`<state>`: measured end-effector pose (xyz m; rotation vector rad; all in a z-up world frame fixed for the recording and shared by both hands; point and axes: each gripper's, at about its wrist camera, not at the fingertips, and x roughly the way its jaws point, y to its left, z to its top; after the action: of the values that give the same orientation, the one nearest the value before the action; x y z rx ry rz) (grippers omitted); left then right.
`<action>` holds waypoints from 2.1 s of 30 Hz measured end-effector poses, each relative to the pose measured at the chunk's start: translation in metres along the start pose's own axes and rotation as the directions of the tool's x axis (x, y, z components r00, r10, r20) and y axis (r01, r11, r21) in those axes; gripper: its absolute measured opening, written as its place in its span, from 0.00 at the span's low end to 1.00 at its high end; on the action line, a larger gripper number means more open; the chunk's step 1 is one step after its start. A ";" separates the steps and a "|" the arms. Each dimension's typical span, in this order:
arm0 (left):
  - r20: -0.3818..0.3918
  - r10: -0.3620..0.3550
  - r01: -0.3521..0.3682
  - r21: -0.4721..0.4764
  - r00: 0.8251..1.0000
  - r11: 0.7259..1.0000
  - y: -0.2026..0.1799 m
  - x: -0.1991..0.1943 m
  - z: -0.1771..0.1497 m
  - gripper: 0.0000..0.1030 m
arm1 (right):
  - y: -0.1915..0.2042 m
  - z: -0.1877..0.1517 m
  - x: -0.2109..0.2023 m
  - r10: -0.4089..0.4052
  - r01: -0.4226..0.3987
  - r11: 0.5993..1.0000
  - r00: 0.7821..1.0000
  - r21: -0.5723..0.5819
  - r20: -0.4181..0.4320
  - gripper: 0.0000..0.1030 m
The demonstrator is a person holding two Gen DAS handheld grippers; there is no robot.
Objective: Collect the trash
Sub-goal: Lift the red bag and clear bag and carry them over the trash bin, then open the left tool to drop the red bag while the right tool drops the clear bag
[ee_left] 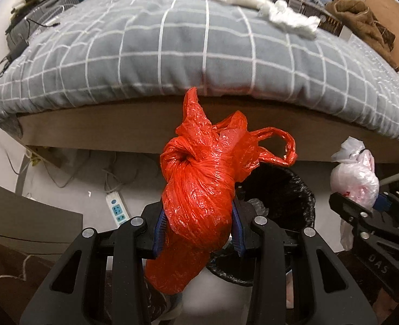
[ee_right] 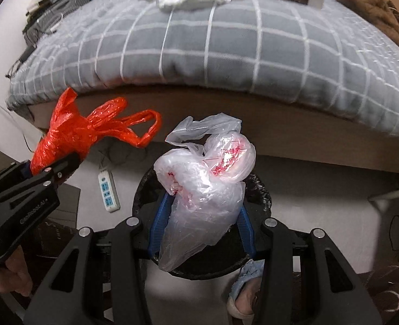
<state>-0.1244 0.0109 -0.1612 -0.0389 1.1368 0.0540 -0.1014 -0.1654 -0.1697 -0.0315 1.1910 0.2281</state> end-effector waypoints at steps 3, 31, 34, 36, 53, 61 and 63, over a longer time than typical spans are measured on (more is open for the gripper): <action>-0.017 0.003 -0.003 -0.004 1.000 1.000 0.005 0.008 0.000 0.36 | 0.006 0.005 0.011 0.003 -0.003 1.000 1.000 -0.004 -0.019 0.43; -0.058 -0.004 0.002 -0.032 0.998 0.999 0.001 0.030 0.006 0.36 | -0.026 0.017 -0.006 -0.127 0.124 0.991 0.989 0.046 0.073 0.92; -0.062 -0.020 0.019 -0.009 0.998 1.000 -0.015 0.029 0.006 0.36 | -0.042 0.013 -0.014 -0.138 0.132 0.988 0.986 0.075 0.090 0.92; -0.060 -0.029 0.029 0.007 0.998 1.000 -0.028 0.027 0.004 0.36 | -0.048 0.013 -0.017 -0.146 0.137 0.987 0.984 0.089 0.099 0.92; -0.042 -0.071 0.074 0.072 0.997 0.995 -0.084 0.022 0.004 0.42 | -0.100 0.006 -0.030 -0.193 0.165 0.965 0.973 0.202 0.126 0.92; -0.017 -0.034 0.035 0.091 0.999 0.995 -0.074 0.018 0.010 0.71 | -0.089 0.012 -0.034 -0.183 0.153 0.971 0.971 0.184 0.154 0.92; 0.003 -0.027 0.026 0.090 1.000 0.996 -0.073 0.012 0.015 0.76 | -0.088 0.015 -0.037 -0.180 0.150 0.972 0.970 0.183 0.161 0.92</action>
<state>-0.1012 -0.0610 -0.1653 0.0264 1.1329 -0.0210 -0.0840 -0.2549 -0.1389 0.0378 1.0204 -0.0188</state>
